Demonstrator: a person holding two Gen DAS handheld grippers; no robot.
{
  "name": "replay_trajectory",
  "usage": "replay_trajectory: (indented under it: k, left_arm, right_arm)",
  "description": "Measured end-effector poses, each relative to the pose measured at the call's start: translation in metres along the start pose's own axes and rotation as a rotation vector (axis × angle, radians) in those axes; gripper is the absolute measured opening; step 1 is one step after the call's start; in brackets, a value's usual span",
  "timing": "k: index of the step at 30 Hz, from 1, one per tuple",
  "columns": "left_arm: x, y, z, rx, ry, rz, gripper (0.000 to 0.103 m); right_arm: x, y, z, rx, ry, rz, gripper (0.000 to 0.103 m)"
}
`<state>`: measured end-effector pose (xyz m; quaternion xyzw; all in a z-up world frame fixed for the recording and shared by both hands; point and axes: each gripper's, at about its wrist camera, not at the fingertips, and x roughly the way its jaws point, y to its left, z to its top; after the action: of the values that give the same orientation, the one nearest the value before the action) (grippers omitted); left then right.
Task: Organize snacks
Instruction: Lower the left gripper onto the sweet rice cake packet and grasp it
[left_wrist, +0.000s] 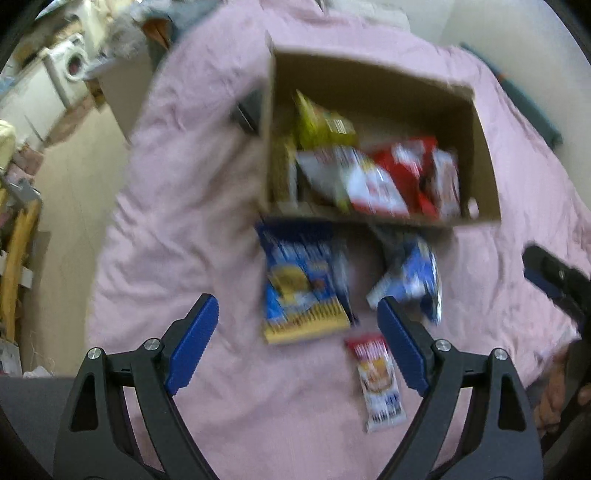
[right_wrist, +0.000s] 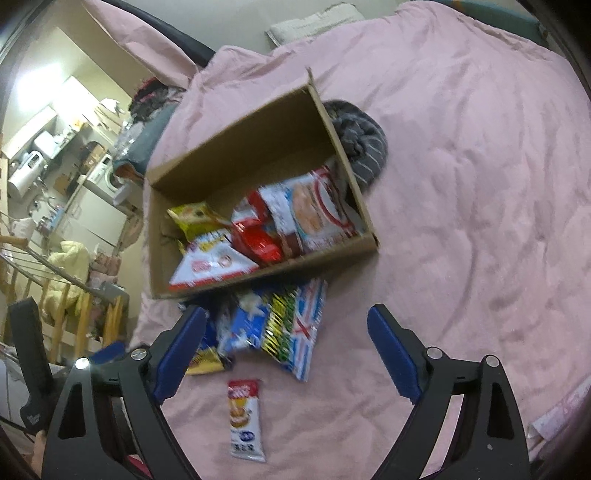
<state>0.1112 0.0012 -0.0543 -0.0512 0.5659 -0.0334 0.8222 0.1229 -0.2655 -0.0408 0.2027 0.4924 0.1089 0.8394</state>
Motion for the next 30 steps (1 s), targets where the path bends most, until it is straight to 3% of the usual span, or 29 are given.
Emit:
replay_trajectory:
  k: [3, 7, 12, 15, 20, 25, 30]
  left_arm:
    - [0.021, -0.008, -0.016, -0.016, 0.112, -0.049, 0.085]
    - [0.042, -0.025, -0.035, -0.026, 0.186, -0.066, 0.084]
    - [0.061, -0.059, -0.054, 0.042, 0.211, -0.065, 0.077]
    - [0.073, -0.073, -0.061, 0.068, 0.241, -0.075, 0.066]
    - [0.085, -0.086, -0.072, 0.109, 0.237, -0.016, 0.060]
    - [0.083, -0.091, -0.076, 0.150, 0.225, -0.002, 0.031]
    - [0.076, -0.086, -0.075, 0.144, 0.237, -0.017, 0.028]
  right_arm:
    - [0.004, -0.010, -0.005, 0.012, 0.028, -0.029, 0.091]
    - [0.005, -0.018, -0.008, 0.037, 0.046, -0.040, 0.091]
    - [0.005, -0.021, -0.009, 0.054, 0.052, -0.037, 0.091]
    - [0.005, -0.023, -0.008, 0.055, 0.055, -0.036, 0.091]
    - [0.005, -0.025, -0.008, 0.064, 0.061, -0.034, 0.091]
    - [0.008, -0.023, -0.007, 0.063, 0.069, -0.035, 0.091]
    - [0.018, -0.018, -0.008, 0.064, 0.090, -0.032, 0.091]
